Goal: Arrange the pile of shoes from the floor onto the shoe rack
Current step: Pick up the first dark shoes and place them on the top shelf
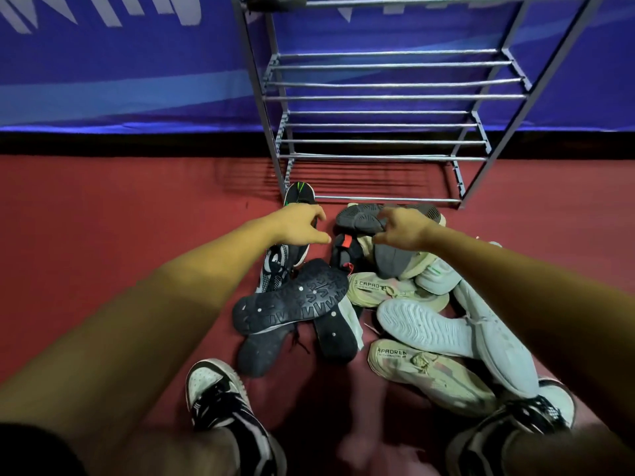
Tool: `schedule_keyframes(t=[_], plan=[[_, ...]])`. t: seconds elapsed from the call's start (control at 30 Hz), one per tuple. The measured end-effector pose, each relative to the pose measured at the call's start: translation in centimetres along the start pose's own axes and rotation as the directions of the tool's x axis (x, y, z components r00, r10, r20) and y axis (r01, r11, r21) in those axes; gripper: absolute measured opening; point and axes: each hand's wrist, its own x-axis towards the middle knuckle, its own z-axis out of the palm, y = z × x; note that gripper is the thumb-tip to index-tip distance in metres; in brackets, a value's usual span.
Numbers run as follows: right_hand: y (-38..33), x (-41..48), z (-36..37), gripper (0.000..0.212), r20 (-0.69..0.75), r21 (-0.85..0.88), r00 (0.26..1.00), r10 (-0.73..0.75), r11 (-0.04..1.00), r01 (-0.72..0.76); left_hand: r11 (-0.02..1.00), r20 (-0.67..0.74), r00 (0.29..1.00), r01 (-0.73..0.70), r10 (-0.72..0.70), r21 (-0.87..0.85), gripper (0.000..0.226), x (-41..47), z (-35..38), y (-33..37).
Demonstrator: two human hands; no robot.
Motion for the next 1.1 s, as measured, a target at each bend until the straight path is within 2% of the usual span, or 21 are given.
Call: schedule_keyframes(t=[0.2, 0.77, 0.87, 1.0, 1.1], plan=[[-0.3, -0.2, 1.9, 0.056, 0.05, -0.058, 0.998, -0.04, 0.997, 0.043, 0.999, 0.086, 0.996, 0.0, -0.003, 0.039, 0.058, -0.1, 2.4, -0.2], [-6.1, 4.7, 11.1, 0.044, 0.252, -0.212, 0.96, -0.121, 0.961, 0.177, 0.966, 0.234, 0.943, 0.206, -0.238, 0.155, 0.05, 1.7, 10.0, -10.1], [-7.5, 6.2, 12.6, 0.046, 0.279, -0.205, 0.95, -0.137, 0.959, 0.198, 0.961, 0.24, 0.934, 0.234, -0.264, 0.148, 0.042, 2.3, 11.3, -11.7], [-8.7, 8.2, 14.3, 0.038, 0.245, -0.241, 0.956, -0.161, 0.945, 0.22, 0.956, 0.244, 0.925, 0.273, -0.291, 0.106, 0.04, 3.2, 12.9, -13.4], [-8.8, 9.3, 15.3, 0.039, 0.236, -0.28, 0.959, -0.156, 0.934, 0.221, 0.953, 0.251, 0.92, 0.297, -0.302, 0.06, 0.037, 4.0, 14.0, -14.3]])
